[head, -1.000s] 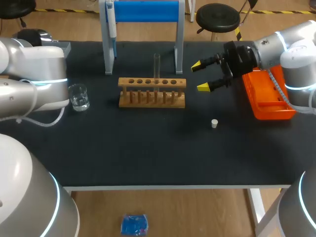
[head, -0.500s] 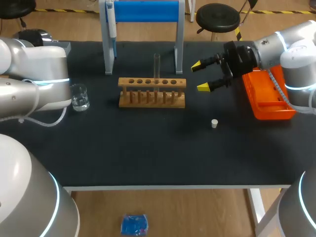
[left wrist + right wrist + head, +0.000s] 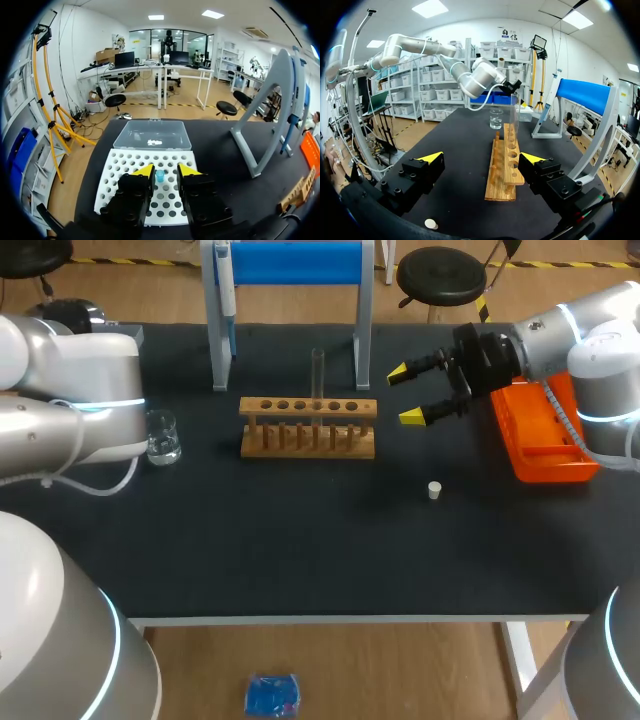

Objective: Invert the test tube, pick up the pipette, mount the tip to pipette, aspirate from beaker and dispense into the tube, eject the tip, return the pipette, and cap with the stopper.

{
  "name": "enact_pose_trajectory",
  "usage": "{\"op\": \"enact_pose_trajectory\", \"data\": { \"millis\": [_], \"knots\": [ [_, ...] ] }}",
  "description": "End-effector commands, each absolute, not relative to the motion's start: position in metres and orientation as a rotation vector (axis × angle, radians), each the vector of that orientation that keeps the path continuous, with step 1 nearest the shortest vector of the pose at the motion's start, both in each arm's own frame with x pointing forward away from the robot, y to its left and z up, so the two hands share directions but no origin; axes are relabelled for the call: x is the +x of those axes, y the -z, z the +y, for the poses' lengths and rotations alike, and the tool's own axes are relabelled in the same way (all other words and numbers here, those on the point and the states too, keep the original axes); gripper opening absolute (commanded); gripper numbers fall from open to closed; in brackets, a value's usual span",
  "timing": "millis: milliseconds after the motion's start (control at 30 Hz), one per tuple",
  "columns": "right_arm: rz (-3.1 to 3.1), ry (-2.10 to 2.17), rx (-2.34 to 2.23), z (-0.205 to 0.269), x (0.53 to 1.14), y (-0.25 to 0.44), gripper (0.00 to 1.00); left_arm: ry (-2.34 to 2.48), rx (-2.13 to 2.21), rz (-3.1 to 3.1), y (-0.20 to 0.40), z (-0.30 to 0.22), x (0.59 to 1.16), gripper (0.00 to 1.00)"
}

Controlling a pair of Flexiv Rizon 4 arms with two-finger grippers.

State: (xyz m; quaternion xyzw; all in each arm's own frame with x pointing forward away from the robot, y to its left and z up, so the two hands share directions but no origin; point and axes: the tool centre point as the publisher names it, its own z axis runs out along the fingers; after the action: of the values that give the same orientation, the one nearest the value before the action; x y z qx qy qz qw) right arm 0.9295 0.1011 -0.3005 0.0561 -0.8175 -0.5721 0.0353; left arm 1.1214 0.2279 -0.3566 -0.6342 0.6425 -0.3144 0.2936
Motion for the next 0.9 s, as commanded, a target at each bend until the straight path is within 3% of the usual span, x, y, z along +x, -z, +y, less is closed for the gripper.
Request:
{"op": "enact_pose_trajectory", "data": {
  "millis": [33,900],
  "knots": [
    [-2.513,1.755,0.174,0.1004,0.9297,0.3003,1.0,0.829,-1.692,1.706,0.3588,0.2264,1.1228,0.25],
    [-2.513,1.755,0.174,0.1004,0.9297,0.3003,1.0,0.798,-1.701,1.715,0.3641,0.2292,1.1207,0.22]
  ]
}}
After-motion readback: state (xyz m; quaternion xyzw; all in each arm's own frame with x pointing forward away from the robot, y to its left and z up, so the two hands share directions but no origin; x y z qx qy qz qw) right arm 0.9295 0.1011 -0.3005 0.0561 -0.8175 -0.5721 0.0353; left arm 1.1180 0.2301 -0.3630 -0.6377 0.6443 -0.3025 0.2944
